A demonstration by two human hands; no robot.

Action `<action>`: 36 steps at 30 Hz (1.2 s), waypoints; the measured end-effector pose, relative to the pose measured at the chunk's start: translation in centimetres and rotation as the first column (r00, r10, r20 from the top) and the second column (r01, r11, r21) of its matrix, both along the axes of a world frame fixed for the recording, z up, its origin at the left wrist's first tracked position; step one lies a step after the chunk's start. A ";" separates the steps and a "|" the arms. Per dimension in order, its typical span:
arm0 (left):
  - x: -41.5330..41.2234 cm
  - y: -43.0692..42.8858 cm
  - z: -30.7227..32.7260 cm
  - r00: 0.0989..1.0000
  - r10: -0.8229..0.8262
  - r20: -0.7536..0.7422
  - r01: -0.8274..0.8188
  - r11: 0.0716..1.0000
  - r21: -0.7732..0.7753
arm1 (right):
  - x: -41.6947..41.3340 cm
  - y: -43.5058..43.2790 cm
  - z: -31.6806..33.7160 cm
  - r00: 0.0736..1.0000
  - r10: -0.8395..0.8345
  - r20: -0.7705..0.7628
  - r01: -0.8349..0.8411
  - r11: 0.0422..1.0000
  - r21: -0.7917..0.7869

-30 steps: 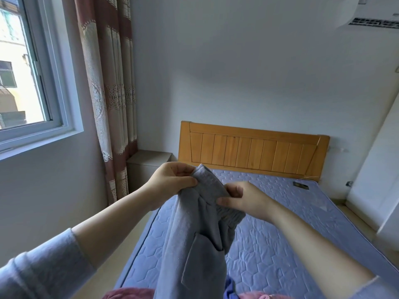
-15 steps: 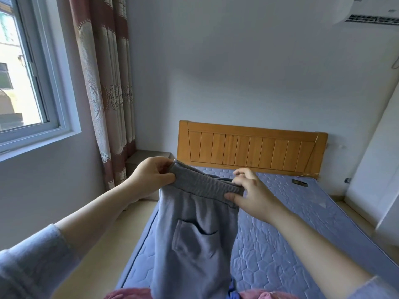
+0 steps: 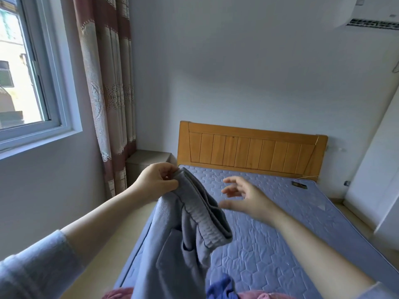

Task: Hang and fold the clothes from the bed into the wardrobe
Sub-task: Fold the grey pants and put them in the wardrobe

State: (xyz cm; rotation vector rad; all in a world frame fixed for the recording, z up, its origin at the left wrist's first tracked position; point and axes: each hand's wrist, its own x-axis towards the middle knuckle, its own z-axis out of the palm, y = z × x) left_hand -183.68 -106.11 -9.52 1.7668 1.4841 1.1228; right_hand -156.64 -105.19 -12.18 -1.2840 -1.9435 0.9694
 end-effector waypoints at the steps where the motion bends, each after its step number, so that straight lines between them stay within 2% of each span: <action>1: 0.3 0.0 0.1 1.000 -0.015 -0.021 0.015 1.000 0.013 | -0.6 -0.1 -0.8 1.000 0.020 0.006 -0.019 0.999 -0.046; 5: 0.5 -0.4 0.9 0.998 -0.031 -0.058 0.033 0.999 0.036 | -3.3 -0.2 -3.2 0.997 0.067 0.043 -0.061 0.991 -0.119; 9: -0.8 -1.0 1.5 0.999 0.004 -0.050 -0.001 0.998 0.060 | -5.5 0.3 -4.4 0.993 0.067 0.100 -0.064 0.998 -0.026; 11: -1.8 -1.1 1.6 1.000 0.015 0.001 -0.015 0.998 0.062 | -5.9 0.8 -4.7 0.996 0.044 0.079 -0.045 0.999 0.016; 14: -3.4 -1.1 1.2 0.993 0.057 0.102 -0.065 0.995 0.072 | -5.9 1.4 -5.0 0.996 0.021 -0.084 -0.023 1.000 -0.018; 17: -4.6 -1.0 0.4 0.987 0.090 0.131 -0.099 0.993 0.068 | -5.7 1.7 -4.8 0.966 -0.046 -0.256 0.041 0.999 -0.023; 21: -5.6 -1.0 -0.7 0.984 0.103 0.146 -0.106 0.994 0.015 | -5.8 2.0 -2.9 0.820 -0.158 -0.550 0.145 0.987 -0.069; 22: -5.8 -1.0 -0.8 0.986 0.110 0.129 -0.112 0.994 0.010 | -5.9 2.0 -2.2 0.789 -0.147 -0.597 0.131 0.989 -0.070; 24: -6.2 -0.9 -0.9 0.993 0.110 0.043 -0.110 0.994 -0.006 | -6.0 1.7 -1.0 0.788 -0.095 -0.608 0.101 0.995 -0.024; 27: -6.3 -0.8 -0.5 0.983 0.015 -0.185 -0.025 0.998 -0.056 | -6.2 1.1 1.0 0.853 0.004 -0.522 0.055 0.994 0.098; 30: -5.4 -0.9 0.4 0.912 -0.105 -0.397 0.088 0.994 -0.059 | -6.2 0.7 2.4 0.918 0.081 -0.388 -0.011 0.984 0.180; 33: -2.9 -0.8 1.1 0.854 -0.177 -0.489 0.179 0.983 -0.042 | -6.7 0.2 3.1 0.951 0.107 -0.290 -0.040 0.973 0.229; 36: -0.5 -0.2 1.1 0.822 -0.207 -0.531 0.241 0.971 -0.006 | -7.0 -0.2 3.3 0.954 0.119 -0.276 -0.049 0.967 0.250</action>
